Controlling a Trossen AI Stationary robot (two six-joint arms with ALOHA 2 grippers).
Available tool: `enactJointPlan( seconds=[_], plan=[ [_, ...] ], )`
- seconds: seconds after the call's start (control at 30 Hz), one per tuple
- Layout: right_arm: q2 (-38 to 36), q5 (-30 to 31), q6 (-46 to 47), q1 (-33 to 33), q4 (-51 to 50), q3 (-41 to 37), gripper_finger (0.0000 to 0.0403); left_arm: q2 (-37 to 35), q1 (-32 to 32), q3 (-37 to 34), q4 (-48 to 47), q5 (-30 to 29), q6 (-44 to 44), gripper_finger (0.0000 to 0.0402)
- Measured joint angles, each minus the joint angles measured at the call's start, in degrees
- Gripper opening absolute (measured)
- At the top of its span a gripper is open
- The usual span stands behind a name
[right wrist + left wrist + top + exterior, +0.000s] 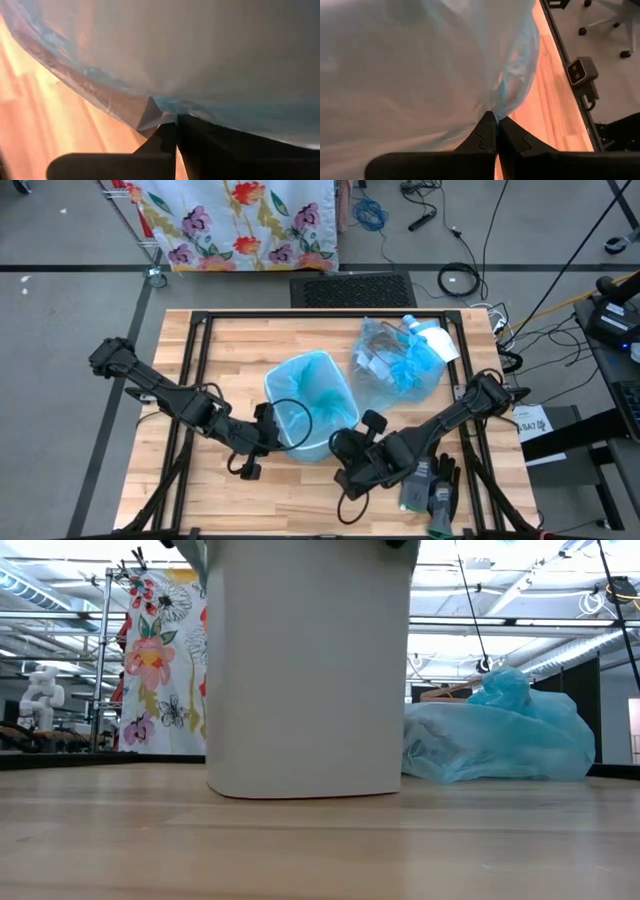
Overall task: Place trash/remove bag and relplace
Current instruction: Insert the new blue trash bag into the white trash bin
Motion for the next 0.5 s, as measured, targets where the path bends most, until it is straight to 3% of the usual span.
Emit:
enactJointPlan(
  seconds=[0.27, 0.5],
  plan=[
    [-2.3, 0.4, 0.0, 0.8, 4.0, 0.1, 0.0004, -4.0, -0.5, 0.0, 2.9, 0.5, -0.8, 0.0009],
    [-2.7, 0.2, -1.3, 1.1, 5.3, 0.1, 0.0066, -4.8, -0.4, 0.0, 2.9, 3.0, -4.5, 0.0045]
  ],
)
